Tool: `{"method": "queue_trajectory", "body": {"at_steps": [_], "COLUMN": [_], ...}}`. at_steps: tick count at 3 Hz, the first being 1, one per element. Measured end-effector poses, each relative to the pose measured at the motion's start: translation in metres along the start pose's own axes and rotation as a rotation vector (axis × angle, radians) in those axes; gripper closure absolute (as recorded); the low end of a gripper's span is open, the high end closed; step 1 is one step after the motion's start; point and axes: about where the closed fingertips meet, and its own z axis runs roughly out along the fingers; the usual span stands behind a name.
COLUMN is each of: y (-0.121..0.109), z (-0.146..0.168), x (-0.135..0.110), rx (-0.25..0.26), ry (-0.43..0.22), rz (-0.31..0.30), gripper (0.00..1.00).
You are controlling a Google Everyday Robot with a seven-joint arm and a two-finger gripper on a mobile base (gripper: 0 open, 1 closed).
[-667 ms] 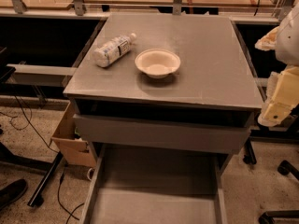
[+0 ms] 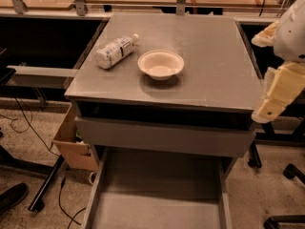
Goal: Place blue plastic bottle into middle drawer
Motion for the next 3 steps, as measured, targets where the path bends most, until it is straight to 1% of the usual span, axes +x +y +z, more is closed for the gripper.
{"method": "queue_trajectory", "body": {"at_steps": [1,2,3], "y": [-0.016,-0.034,-0.041], "z": [0.007,0.01,0.013], "x": [-0.053,-0.105,-0.163], "rx": [-0.014,-0.03,-0.03], "ry": [-0.165,-0.317,-0.422], "rz": [-0.021,-0.009,0.037], "gripper": [0.0,0.0,0.0]}}
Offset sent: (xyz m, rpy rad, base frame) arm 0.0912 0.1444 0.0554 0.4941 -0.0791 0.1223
